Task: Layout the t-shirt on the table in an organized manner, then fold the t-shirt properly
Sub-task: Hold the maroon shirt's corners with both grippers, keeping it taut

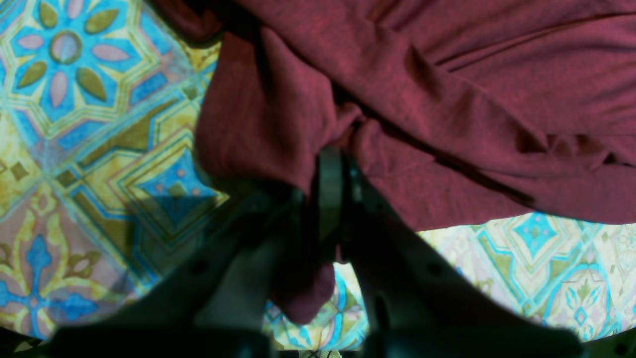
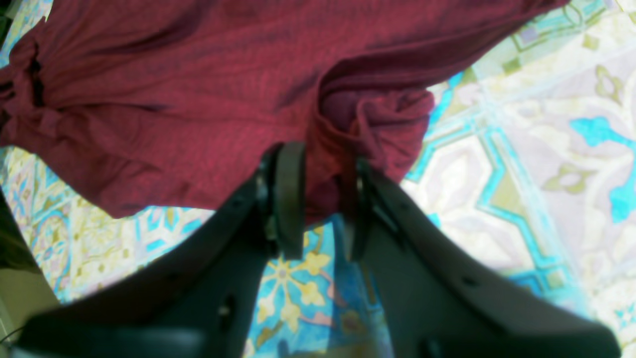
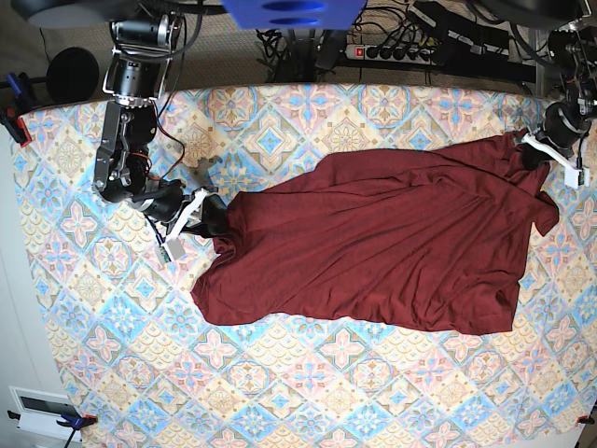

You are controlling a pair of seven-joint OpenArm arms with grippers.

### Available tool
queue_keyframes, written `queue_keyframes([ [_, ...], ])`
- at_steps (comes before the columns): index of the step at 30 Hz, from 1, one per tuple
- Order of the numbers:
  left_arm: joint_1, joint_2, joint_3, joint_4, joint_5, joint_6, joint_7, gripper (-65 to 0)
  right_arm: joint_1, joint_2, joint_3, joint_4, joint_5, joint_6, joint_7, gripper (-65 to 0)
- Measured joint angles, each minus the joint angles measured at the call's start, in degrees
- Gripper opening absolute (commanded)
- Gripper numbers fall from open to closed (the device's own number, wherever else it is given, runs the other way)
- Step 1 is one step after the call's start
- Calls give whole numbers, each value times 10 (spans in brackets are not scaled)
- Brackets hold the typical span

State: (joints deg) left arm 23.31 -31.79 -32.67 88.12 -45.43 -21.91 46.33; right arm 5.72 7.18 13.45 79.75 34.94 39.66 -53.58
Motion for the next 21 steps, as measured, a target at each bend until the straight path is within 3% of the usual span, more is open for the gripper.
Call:
queue_keyframes([
  [7, 0, 0, 0, 0, 0, 0, 0, -650, 5, 0, -2, -43, -2, 0, 11, -381],
  [12, 0, 0, 0, 0, 0, 0, 0, -650, 54, 0, -5, -63, 4, 0, 37, -385],
  [21, 0, 0, 0, 0, 0, 0, 0, -650, 42, 0, -6, -120, -3, -2, 43, -385],
])
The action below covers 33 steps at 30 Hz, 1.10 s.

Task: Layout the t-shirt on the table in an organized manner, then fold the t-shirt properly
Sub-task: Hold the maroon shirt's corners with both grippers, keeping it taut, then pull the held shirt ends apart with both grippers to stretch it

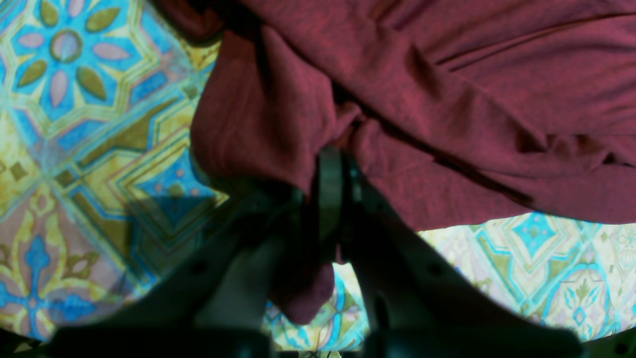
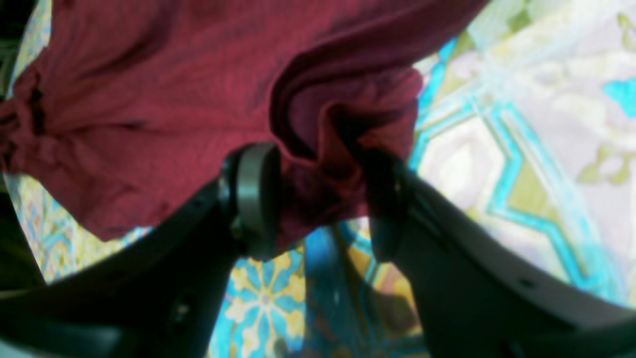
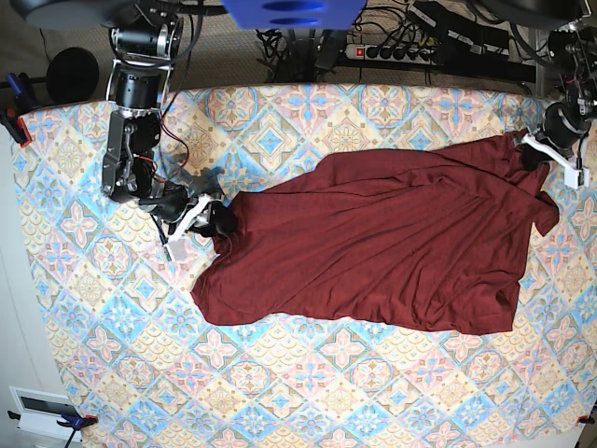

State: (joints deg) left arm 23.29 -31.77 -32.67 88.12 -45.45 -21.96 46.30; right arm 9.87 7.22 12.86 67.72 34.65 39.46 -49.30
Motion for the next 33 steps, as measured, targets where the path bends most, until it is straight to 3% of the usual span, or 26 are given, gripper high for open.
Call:
queue_keyframes([
  [7, 0, 0, 0, 0, 0, 0, 0, -650, 5, 0, -6, 4, -43, 2, 9, -406],
  [14, 0, 0, 0, 0, 0, 0, 0, -650, 1, -3, -33, 5, -44, 2, 7, -650],
  [22, 0, -1, 0, 0, 2, 0, 0, -650, -42, 1, 30, 129, -39, 4, -25, -650],
  [26, 1, -4, 0, 0, 0, -1, 0, -650, -80, 2, 85, 163, -56, 0, -85, -650],
  [33, 3, -17, 0, 0, 0, -2, 4, -650, -101, 13, 169, 228, -42, 4, -141, -650],
])
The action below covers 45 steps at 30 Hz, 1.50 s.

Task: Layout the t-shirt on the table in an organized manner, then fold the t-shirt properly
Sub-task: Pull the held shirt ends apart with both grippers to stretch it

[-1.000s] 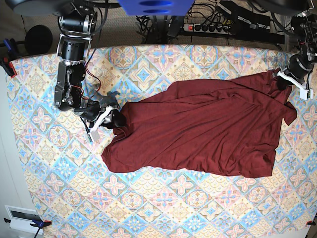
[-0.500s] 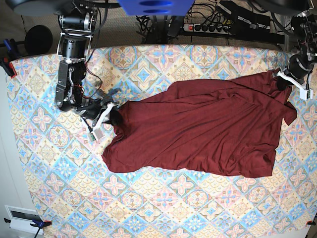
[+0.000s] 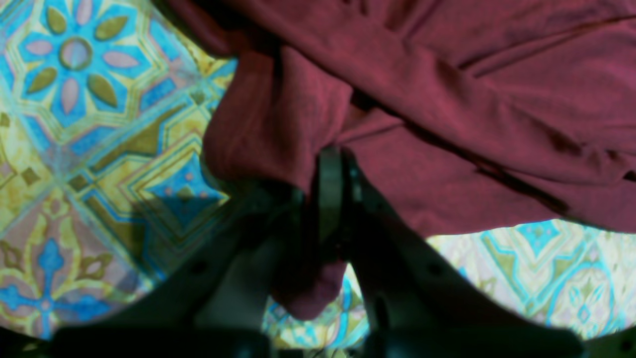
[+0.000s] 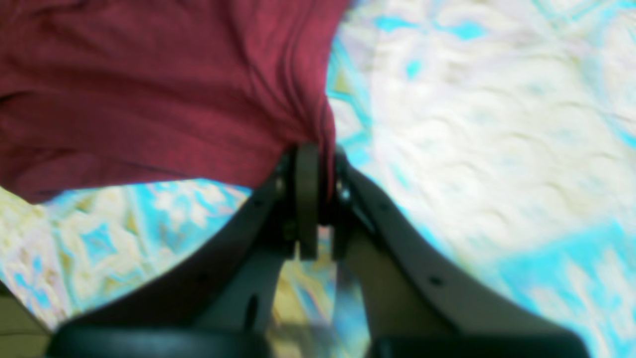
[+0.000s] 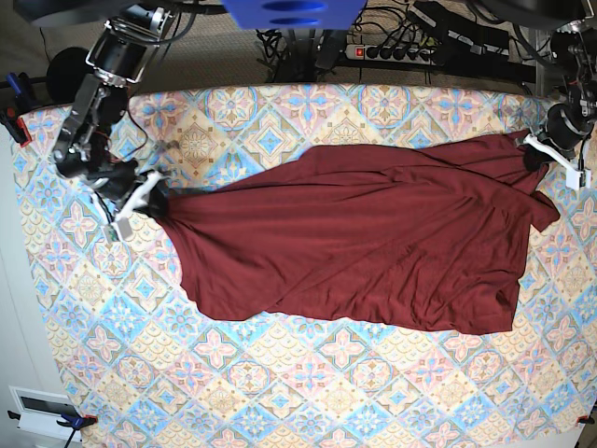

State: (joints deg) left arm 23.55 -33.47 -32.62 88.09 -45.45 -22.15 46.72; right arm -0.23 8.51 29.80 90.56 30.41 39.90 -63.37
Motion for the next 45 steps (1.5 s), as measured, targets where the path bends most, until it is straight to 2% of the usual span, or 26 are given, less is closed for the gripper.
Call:
queue_keyframes([
  [4, 1, -11, 0, 0, -1, 0, -3, -650, -15, 3, 46, 23, -3, 0, -28, -650],
  [7, 15, -22, 1, 0, -5, -26, -1, -650, -31, 1, 70, 42, 0, 0, -57, -650],
  [9, 18, -27, 0, 0, -2, -30, 0, -650, -41, 12, 75, 54, 0, 0, -75, -650],
  [13, 17, -24, 1, 1, -6, -35, 0, -650, -49, 22, 87, 67, 3, 2, -72, -650],
  [15, 25, -27, 1, 1, -6, -34, -5, -650, -60, 22, 113, 68, 15, 4, -73, -650],
  [18, 29, -25, 1, 1, -2, -36, -4, -650, -65, 26, 129, 63, 2, 4, -82, -650],
  [22, 24, -18, 1, 1, 38, -38, -5, -650, -59, 28, 127, 61, 6, 4, -76, -650],
  [27, 4, 28, 2, 0, 111, -38, -25, -649, -57, 28, 127, 28, 6, 4, -68, -650],
  [30, 4, 40, 4, 0, 163, -38, -38, -648, -60, 28, 127, -6, 0, 2, -75, -650],
  [33, 7, 50, 4, -1, 174, -38, -32, -645, -60, 25, 127, -12, 0, 3, -75, -650],
  [35, 7, 47, 6, -1, 170, -38, -18, -616, -58, 26, 127, -12, 0, 4, -70, -650],
  [45, 7, 46, 6, -1, 170, -32, 88, -391, -58, 28, 127, -12, 0, 4, -72, -650],
])
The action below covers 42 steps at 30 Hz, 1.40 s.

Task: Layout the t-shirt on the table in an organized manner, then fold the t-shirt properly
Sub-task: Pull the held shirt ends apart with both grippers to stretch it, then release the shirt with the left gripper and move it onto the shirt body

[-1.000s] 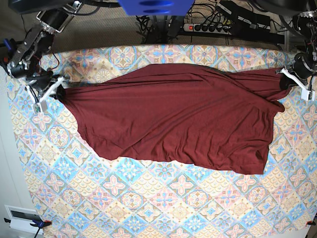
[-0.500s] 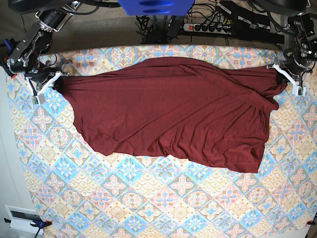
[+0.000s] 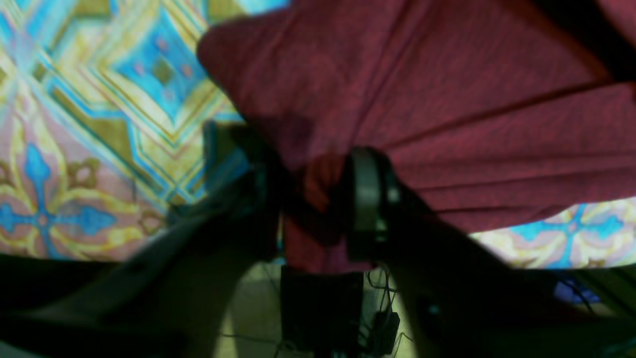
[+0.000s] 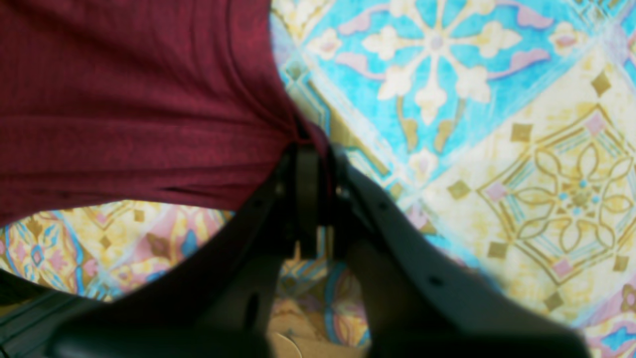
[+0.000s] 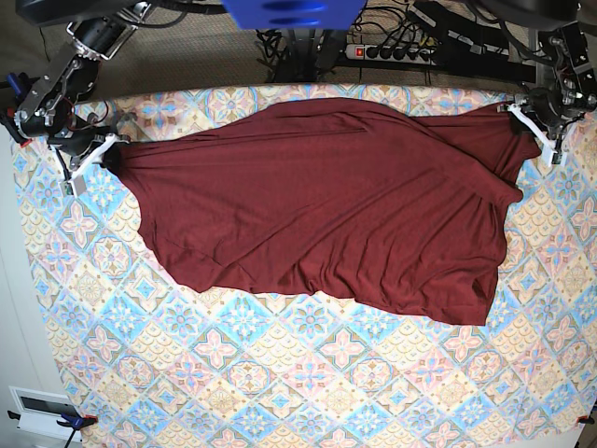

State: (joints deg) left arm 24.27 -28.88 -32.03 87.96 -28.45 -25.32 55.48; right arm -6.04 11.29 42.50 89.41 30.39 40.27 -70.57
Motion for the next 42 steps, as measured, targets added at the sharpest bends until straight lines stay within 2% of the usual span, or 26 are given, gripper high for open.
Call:
queue_keyframes([
  [3, -2, 0, -4, 1, -7, 0, 10, -347, 0, 0, 0, 0, 0, 0, 0, -650],
  [7, -5, 11, -106, 0, -128, 1, 16, -345, 0, 0, 0, 1, -2, -2, 1, -650],
  [8, -13, 9, -124, 0, -142, 5, 13, -345, 0, 1, 0, 2, -2, -2, 0, -650],
  [11, -61, 13, -123, -3, -160, 7, 20, -345, 0, 1, 0, 3, -2, -3, 0, -650],
  [13, -104, 38, -107, -2, -170, 2, 17, -345, 0, 0, 0, 4, -2, -3, 0, -650],
  [15, -131, 56, -101, -1, -161, 0, 17, -345, 0, 0, 0, 5, -2, -3, 1, -650],
  [18, -162, 83, -94, -4, -87, 13, 22, -345, 0, 1, 0, 5, -2, -4, 0, -650],
  [21, -193, 110, -46, -5, -27, 3, 23, -345, 0, 0, 0, 5, -2, -4, 1, -650],
  [24, -202, 135, -19, -4, 7, 2, 13, -349, 0, 1, 0, 5, -2, -4, 0, -650],
  [26, -202, 143, -12, -4, 25, 2, 23, -388, 0, 1, 0, 5, -2, -4, 0, -650],
  [27, -201, 144, -9, -5, 32, 7, 25, -437, 0, 1, 0, 5, -2, -4, 0, -650],
  [30, -205, 142, -9, -5, 20, 4, 22, -649, 0, 1, 0, 5, -2, -4, 0, -650],
  [34, -201, 138, -10, -4, 17, 4, 20, -627, 0, 1, 0, 3, -2, -4, 0, -650],
  [35, -195, 133, -9, -4, 16, 4, 21, -641, 0, 1, 0, 2, -2, -4, 0, -650],
  [37, -187, 119, -10, -3, -16, 6, 26, -650, 0, 1, 0, 2, -2, -4, 0, -650],
  [39, -183, 105, -12, -1, -100, 5, 29, -650, 3, 1, 0, 2, -3, -4, 0, -650],
  [42, -166, 81, -9, 57, -245, 3, 97, -650, 12, 0, 0, 2, -7, -4, 0, -650],
])
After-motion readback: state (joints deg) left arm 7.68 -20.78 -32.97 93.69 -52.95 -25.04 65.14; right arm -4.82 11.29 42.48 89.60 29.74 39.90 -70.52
